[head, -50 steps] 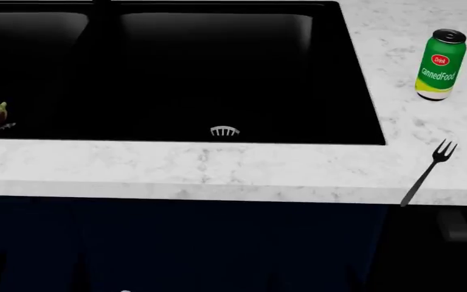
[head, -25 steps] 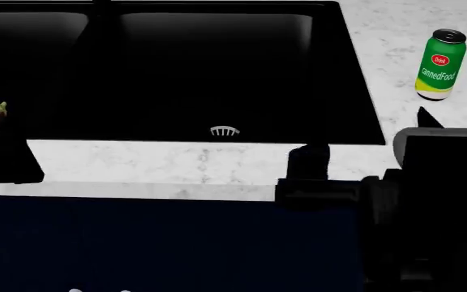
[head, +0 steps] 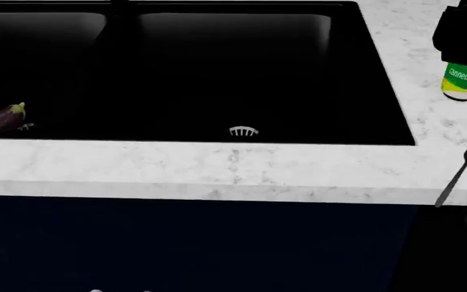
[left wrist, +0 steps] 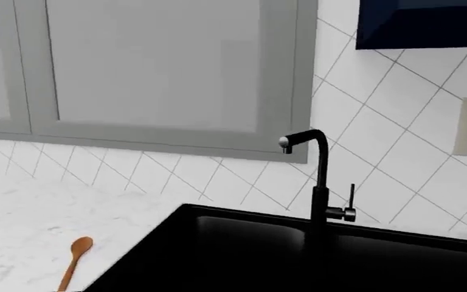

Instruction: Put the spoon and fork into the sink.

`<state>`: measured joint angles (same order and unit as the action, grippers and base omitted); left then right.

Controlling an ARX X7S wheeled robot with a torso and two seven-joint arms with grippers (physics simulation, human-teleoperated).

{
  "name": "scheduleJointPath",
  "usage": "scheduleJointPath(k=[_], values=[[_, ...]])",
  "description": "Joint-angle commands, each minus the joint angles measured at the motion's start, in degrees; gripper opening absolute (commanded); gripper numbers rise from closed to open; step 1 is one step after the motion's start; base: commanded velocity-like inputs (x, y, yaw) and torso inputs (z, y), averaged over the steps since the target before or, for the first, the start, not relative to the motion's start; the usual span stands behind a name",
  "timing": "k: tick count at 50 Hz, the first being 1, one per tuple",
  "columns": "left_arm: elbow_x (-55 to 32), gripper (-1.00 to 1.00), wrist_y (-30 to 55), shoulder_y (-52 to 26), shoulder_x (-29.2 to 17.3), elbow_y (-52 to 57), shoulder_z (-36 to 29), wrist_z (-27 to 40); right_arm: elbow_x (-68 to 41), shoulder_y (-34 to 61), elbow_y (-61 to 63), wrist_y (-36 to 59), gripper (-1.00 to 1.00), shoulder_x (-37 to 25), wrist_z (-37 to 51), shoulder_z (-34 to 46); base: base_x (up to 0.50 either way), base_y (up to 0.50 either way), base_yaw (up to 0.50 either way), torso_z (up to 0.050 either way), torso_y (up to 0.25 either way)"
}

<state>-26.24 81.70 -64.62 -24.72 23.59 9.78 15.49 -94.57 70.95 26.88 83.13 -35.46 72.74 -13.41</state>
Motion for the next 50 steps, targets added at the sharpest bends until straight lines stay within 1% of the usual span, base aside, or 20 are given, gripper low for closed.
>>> scheduleJointPath(k=[1,7,13,24,30,39,45,50], values=[[0.8,1.00,3.2,-5.0,-0.4,-2.2,1.6,-0.6,-6.4,5.9,-3.3,-0.5,1.00,-2.5,5.3,-0.8,0.00,0.50,0.00,0.000,0.000],[0.5,1.00,2.4,-4.6,0.1,-2.5,1.1,-0.6,-4.8,3.7,-1.8,-1.3,1.00,-2.3,2.3,-2.2,0.03,0.50,0.00,0.000,0.000],[0.1,1.00,2.4,-4.8,0.3,-2.3,0.8,-0.7,-4.8,3.0,-0.9,-2.2,1.00,-2.0,0.1,-2.8,0.21,0.39,0.00,0.000,0.000],[-0.9,1.00,2.9,-4.4,0.5,-1.4,1.4,-0.6,-5.3,1.6,0.1,-4.2,1.00,-1.7,-1.9,-4.3,0.35,0.01,0.00,0.000,0.000],[-1.1,1.00,2.6,-4.1,0.7,-1.6,1.1,-0.5,-4.5,1.3,0.4,-4.4,1.00,-1.5,-3.2,-3.9,0.43,0.01,0.00,0.000,0.000],[-1.4,1.00,2.7,-3.9,0.7,-1.3,0.6,-0.1,-2.6,0.4,0.8,-4.7,1.00,-1.5,-6.1,-3.8,0.43,0.25,0.00,0.000,0.000],[-1.6,1.00,2.7,-4.2,0.6,-1.3,0.5,0.1,-3.5,0.2,1.3,-5.6,1.00,-2.0,-5.9,-4.4,0.43,0.30,0.00,0.000,0.000],[-2.1,1.00,3.2,-4.2,0.6,-0.8,0.8,0.3,-3.8,0.1,1.6,-6.1,1.00,-2.1,-6.1,-4.5,0.50,0.09,0.00,0.000,0.000]])
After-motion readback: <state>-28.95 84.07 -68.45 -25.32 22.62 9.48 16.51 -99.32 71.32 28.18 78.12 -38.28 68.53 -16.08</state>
